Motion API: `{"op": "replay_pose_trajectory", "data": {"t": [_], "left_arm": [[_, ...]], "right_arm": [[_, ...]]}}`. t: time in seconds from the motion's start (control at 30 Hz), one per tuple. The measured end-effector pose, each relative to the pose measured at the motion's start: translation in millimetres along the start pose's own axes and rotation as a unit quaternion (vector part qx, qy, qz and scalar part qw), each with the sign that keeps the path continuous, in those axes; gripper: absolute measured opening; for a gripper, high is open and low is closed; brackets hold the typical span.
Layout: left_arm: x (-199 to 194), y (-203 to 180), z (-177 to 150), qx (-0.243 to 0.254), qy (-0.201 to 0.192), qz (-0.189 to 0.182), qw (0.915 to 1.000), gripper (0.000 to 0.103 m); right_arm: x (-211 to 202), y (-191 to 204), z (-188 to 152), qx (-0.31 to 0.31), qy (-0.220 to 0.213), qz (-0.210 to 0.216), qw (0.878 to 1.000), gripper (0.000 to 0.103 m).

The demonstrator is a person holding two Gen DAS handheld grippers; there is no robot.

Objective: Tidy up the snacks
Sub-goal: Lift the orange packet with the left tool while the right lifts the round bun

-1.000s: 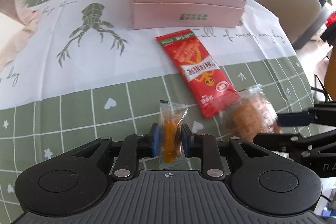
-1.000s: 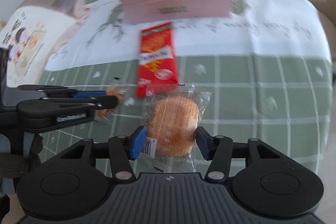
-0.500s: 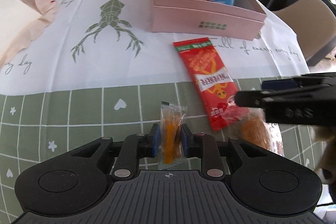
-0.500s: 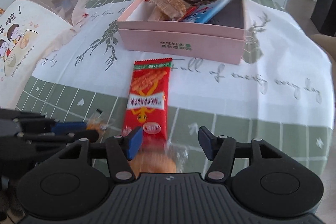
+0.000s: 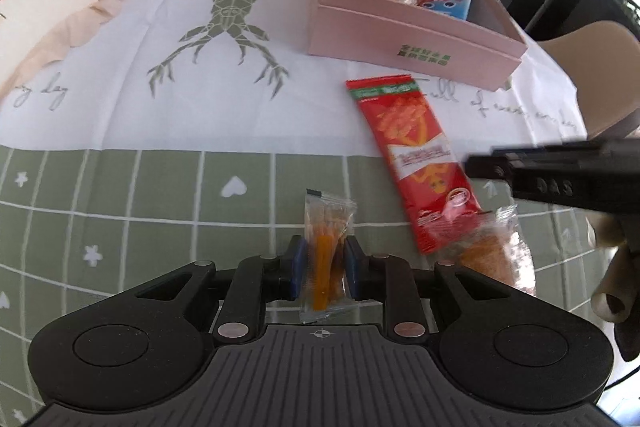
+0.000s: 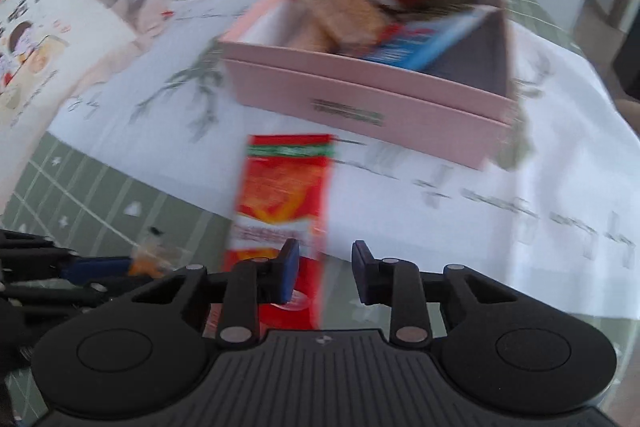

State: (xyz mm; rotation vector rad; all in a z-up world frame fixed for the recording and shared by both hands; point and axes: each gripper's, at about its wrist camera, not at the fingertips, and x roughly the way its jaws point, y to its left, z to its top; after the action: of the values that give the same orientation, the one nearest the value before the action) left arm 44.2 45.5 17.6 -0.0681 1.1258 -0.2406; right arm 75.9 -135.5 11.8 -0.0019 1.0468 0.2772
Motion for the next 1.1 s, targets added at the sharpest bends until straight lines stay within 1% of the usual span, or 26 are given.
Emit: {"op": "replay_pose_trajectory", "data": {"t": [0.07,0.1,0.13,0.2,0.27,0.33,0.37,0.43,0.5,0.53,0.57,0.67,0.7,0.77,0.83,0.9,0.97,1.1], "left_arm": [[-1,-1,2,-0.007,-0.005,-0.027,0.9996,0.025],[-3,-1,3,-0.011,-0.014,-0.035,0.9992,0.024],[-8,-1,5,-0.012,-0.026,-0.039,0.9988,0.024],[-14,-2,8,-0.004,-0.036,-0.036,0.9987,0.024],[-15,-3,10,0.006,-0.027,-0.035,0.9990,0.025],[-13,-6,8,0.019,-0.013,-0.041,0.9989,0.025],[-12,-10,5,0.030,-0.007,-0.041,0.9987,0.025],[-6,-16,-1,0.051,-0.001,-0.028,0.9983,0.027],[2,-21,-4,0.062,0.008,-0.003,0.9980,0.031],[5,-20,-5,0.060,0.012,0.002,0.9981,0.032],[6,-20,-5,0.056,0.009,0.009,0.9984,0.030],[8,-17,-1,0.040,0.000,0.036,0.9985,0.029],[8,-16,0,0.033,-0.001,0.040,0.9987,0.029],[9,-14,2,0.028,-0.001,0.044,0.9987,0.029],[10,-16,2,0.031,-0.001,0.050,0.9983,0.029],[11,-19,2,0.032,-0.002,0.056,0.9979,0.029],[12,-22,3,0.026,-0.003,0.062,0.9977,0.029],[13,-26,5,0.009,-0.001,0.077,0.9970,0.029]], "right_arm": [[-5,-18,-9,0.014,0.005,-0.014,1.000,0.027],[-8,-25,-14,0.015,0.000,-0.022,1.000,0.027],[-11,-31,-19,0.015,-0.002,-0.031,0.999,0.027],[-18,-41,-29,0.014,-0.003,-0.044,0.999,0.027],[-23,-51,-37,0.021,-0.005,-0.037,0.999,0.031],[-27,-54,-43,0.040,-0.005,-0.032,0.999,0.044],[-29,-56,-46,0.052,-0.005,-0.026,0.998,0.046],[-38,-56,-52,0.072,-0.007,-0.004,0.997,0.047],[-44,-48,-57,0.082,-0.010,0.020,0.996,0.055],[-49,-42,-59,0.083,-0.012,0.030,0.996,0.060],[-52,-37,-62,0.082,-0.013,0.035,0.996,0.063],[-57,-16,-67,0.067,-0.009,0.051,0.996,0.067],[-56,-9,-69,0.059,-0.005,0.058,0.997,0.069],[-48,7,-74,0.036,0.008,0.066,0.997,0.070],[-37,19,-78,0.022,0.019,0.058,0.998,0.070],[-34,22,-80,0.013,0.009,0.054,0.998,0.070],[-35,17,-78,0.007,0.001,0.046,0.999,0.070],[-38,-8,-71,0.003,-0.015,0.010,1.000,0.069]]}}
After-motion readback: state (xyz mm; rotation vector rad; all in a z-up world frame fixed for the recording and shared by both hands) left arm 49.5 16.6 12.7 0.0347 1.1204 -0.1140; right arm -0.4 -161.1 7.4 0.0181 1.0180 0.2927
